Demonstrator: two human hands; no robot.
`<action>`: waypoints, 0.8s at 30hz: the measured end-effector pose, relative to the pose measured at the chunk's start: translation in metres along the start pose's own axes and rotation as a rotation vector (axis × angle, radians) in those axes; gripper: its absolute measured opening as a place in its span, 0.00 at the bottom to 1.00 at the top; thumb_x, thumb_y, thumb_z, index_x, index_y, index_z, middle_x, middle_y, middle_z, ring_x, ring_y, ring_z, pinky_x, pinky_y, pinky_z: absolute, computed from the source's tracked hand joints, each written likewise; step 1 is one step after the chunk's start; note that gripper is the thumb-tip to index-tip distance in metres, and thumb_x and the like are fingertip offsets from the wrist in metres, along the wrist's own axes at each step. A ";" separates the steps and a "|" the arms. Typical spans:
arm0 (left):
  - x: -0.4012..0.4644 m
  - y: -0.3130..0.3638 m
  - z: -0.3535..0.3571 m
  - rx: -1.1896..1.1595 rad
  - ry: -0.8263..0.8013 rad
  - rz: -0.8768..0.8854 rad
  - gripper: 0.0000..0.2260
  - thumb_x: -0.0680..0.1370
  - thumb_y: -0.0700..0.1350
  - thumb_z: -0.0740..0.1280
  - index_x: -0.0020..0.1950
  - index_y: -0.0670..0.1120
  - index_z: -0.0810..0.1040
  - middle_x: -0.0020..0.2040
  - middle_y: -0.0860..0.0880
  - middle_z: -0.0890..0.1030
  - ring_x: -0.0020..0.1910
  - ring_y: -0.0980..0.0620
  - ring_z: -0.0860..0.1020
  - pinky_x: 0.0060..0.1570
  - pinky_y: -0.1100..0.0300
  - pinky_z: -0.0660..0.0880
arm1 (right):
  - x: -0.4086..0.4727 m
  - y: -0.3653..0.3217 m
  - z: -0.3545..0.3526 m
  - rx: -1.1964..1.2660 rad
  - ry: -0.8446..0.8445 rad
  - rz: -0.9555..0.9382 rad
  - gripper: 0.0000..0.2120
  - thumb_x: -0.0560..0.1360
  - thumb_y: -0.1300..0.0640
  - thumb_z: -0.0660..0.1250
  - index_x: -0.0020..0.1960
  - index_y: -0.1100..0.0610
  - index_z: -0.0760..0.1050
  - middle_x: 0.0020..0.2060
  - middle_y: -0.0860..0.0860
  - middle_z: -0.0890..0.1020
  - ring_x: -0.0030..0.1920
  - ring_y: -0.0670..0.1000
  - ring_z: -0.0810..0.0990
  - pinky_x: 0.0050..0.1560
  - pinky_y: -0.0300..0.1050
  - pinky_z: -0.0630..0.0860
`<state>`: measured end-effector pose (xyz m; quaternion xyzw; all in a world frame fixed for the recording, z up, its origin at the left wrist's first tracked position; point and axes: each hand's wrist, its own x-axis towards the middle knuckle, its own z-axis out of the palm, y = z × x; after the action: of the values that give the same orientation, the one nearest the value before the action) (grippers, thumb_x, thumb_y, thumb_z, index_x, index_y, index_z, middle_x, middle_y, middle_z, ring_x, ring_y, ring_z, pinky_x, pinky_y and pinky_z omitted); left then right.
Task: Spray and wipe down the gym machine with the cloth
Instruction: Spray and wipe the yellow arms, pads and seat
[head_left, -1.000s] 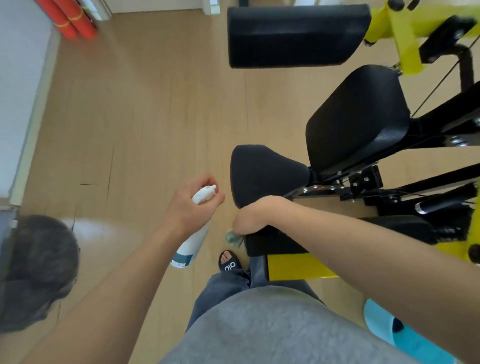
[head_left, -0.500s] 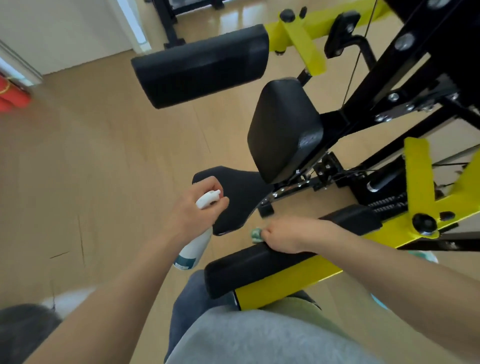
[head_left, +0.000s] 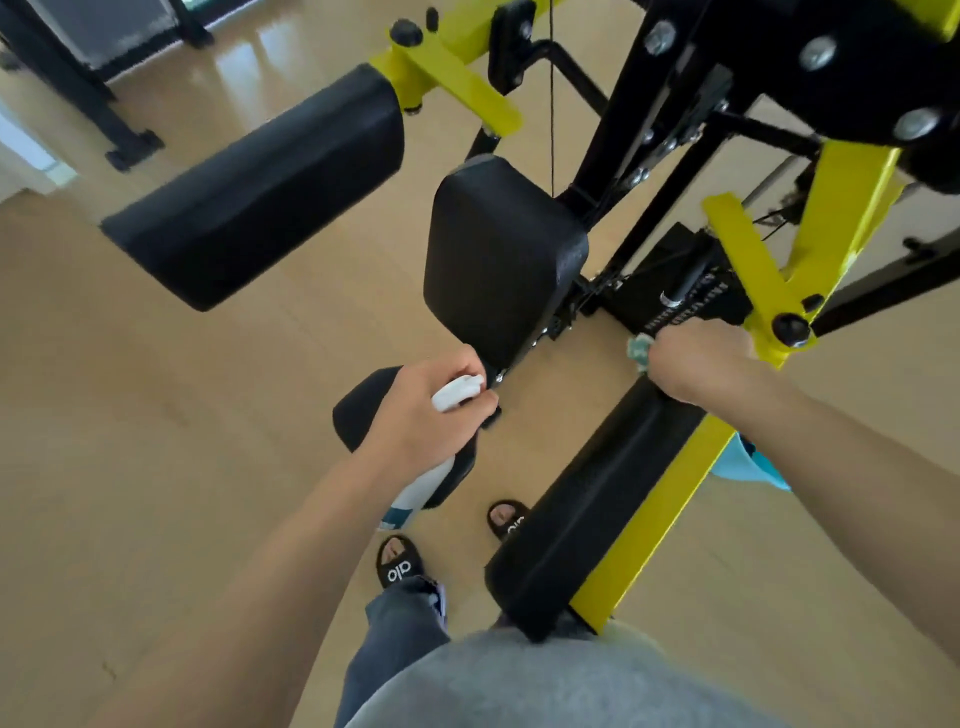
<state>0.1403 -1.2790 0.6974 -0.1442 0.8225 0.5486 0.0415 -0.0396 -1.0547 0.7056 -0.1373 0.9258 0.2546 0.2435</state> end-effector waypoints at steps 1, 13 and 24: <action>0.003 0.001 -0.004 -0.013 -0.036 0.002 0.10 0.81 0.40 0.71 0.42 0.49 0.74 0.32 0.57 0.74 0.32 0.59 0.74 0.34 0.70 0.71 | -0.013 -0.005 0.001 -0.061 0.060 -0.004 0.15 0.79 0.55 0.59 0.61 0.56 0.79 0.58 0.56 0.81 0.58 0.59 0.79 0.52 0.49 0.73; 0.047 0.026 -0.003 -0.004 -0.355 0.106 0.10 0.79 0.39 0.71 0.40 0.45 0.73 0.31 0.54 0.73 0.31 0.55 0.72 0.32 0.60 0.70 | -0.177 -0.129 0.053 0.168 -0.190 -0.633 0.12 0.79 0.53 0.63 0.52 0.55 0.84 0.52 0.55 0.84 0.58 0.58 0.78 0.72 0.57 0.63; 0.108 0.072 0.030 0.078 -0.514 0.209 0.07 0.80 0.42 0.71 0.43 0.45 0.78 0.36 0.51 0.78 0.35 0.52 0.76 0.38 0.54 0.75 | 0.017 -0.048 0.000 -0.163 -0.377 -0.140 0.18 0.84 0.50 0.55 0.72 0.50 0.70 0.68 0.52 0.74 0.71 0.57 0.68 0.74 0.55 0.62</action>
<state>0.0137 -1.2469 0.7248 0.0869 0.8160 0.5362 0.1976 -0.0361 -1.0969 0.6775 -0.1703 0.8285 0.3323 0.4173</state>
